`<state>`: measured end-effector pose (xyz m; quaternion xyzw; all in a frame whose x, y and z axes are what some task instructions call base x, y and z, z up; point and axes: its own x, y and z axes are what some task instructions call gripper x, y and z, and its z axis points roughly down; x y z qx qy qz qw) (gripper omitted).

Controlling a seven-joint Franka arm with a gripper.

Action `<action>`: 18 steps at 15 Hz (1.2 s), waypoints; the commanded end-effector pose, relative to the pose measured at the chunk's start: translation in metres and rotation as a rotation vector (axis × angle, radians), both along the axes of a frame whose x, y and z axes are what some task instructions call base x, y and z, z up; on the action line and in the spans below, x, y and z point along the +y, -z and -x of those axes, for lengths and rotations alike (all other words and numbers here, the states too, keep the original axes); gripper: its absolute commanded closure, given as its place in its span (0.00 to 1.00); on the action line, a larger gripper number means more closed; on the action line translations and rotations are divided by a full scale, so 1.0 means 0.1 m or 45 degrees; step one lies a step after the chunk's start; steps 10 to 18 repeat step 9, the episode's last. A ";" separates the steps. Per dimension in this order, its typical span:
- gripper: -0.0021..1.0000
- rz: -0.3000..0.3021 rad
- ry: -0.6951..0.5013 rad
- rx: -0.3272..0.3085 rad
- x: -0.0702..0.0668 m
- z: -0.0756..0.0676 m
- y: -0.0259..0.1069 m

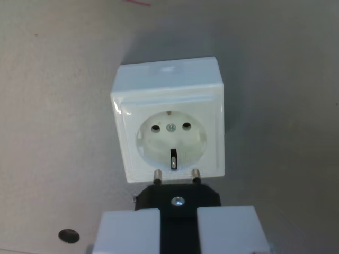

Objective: Move above the white socket

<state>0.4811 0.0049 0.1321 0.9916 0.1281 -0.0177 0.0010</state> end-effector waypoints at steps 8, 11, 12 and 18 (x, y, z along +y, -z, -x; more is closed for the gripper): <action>1.00 0.002 -0.073 -0.155 0.01 0.09 0.19; 1.00 0.002 -0.072 -0.153 0.01 0.09 0.19; 1.00 0.002 -0.072 -0.153 0.01 0.09 0.19; 1.00 0.002 -0.072 -0.153 0.01 0.09 0.19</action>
